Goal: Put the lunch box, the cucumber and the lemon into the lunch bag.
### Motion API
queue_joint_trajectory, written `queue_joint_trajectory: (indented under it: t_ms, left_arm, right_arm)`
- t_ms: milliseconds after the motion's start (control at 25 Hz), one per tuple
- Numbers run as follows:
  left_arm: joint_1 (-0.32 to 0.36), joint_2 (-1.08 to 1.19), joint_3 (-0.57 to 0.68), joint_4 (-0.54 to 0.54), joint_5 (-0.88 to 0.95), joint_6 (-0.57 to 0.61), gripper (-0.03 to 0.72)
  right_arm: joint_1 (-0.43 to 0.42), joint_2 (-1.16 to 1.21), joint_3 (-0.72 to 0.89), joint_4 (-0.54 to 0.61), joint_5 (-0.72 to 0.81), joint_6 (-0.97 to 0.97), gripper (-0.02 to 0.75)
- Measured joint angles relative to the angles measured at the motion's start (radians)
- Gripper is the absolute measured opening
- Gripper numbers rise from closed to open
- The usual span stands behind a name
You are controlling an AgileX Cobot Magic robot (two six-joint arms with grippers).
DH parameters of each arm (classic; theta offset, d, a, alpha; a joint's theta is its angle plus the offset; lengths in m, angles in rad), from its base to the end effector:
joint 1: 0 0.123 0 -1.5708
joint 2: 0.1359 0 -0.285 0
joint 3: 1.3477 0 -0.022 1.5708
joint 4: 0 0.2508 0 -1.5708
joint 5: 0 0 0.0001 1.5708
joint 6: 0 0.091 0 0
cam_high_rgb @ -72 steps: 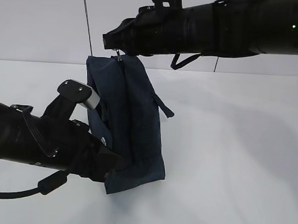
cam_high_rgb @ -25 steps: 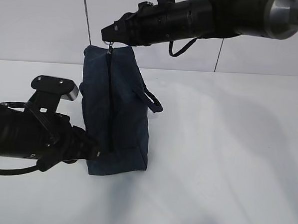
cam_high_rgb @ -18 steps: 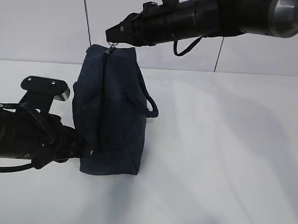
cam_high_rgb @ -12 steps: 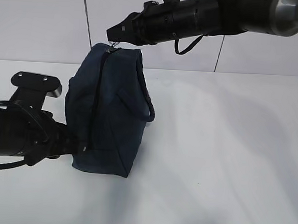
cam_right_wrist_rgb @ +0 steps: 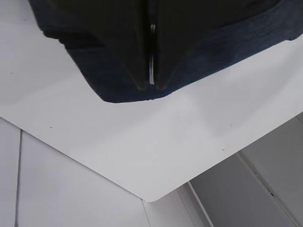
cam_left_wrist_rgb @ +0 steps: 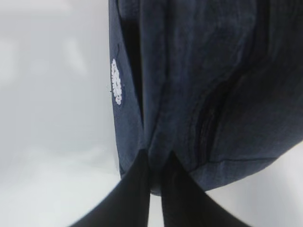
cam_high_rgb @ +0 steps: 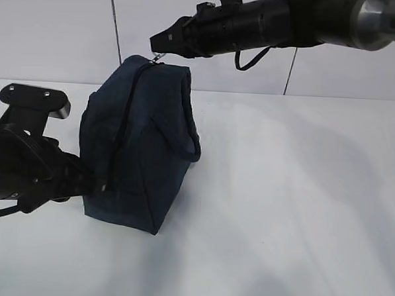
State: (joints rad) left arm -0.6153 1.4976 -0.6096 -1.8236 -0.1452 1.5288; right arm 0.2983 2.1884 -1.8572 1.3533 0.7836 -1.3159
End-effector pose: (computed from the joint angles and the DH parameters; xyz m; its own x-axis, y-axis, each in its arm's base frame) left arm 0.2266 -0.1447 0.1758 -0.7250 0.1572 -0.6705 0.2955 0.9505 -0.0967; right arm 0.4622 0.2078 0.2626 -0.3821 -0.1535 -0.9113 -0.8235 0.5040 0.2604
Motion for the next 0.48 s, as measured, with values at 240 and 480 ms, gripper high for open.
queue_joint_trajectory:
  t_ms: [240,480]
  left_arm:
    - [0.0,-0.017,0.002,-0.002,-0.001,0.002,0.012]
    - [0.0,-0.02,0.026,-0.002,-0.001,0.003,0.012]
  right_arm:
    - [-0.029,0.04,-0.063,0.002,0.0,0.0,0.02]
    - [-0.049,0.099,-0.127,0.023,0.019,0.002,0.02]
